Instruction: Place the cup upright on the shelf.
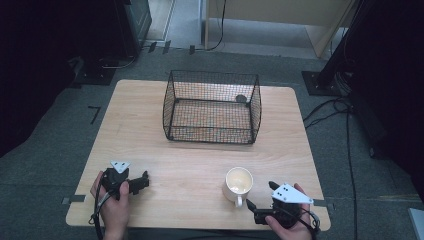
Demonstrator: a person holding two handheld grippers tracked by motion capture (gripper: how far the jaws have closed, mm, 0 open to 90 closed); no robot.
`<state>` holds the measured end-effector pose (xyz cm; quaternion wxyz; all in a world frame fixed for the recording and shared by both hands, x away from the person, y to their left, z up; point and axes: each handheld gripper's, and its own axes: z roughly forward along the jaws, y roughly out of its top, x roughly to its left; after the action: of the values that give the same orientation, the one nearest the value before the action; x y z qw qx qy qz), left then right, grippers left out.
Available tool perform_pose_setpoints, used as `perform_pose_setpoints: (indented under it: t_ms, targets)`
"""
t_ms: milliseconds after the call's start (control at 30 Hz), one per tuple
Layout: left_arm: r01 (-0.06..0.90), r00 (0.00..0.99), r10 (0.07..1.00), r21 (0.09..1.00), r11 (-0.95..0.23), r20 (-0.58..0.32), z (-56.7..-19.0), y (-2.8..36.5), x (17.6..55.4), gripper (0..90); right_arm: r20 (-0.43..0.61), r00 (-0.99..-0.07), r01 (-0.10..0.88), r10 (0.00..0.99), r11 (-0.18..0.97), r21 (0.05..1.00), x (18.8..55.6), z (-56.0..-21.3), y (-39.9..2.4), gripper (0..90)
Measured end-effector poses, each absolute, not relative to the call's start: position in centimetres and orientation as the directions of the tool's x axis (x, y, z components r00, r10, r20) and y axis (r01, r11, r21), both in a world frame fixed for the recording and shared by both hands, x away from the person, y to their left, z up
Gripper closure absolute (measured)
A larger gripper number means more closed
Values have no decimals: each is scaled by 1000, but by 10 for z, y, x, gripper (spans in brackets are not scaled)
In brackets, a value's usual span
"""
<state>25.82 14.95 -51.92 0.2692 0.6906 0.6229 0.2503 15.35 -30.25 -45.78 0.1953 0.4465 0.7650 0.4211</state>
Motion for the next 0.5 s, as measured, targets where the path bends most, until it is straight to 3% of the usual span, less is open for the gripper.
perform_pose_setpoints:
  t_ms: [500]
  targets:
    - [725, 98, 995, 684, -78, 10, -519, 149, 258, 0, 52, -548, 547, 835, 311, 777, 153, -473, -272, 50]
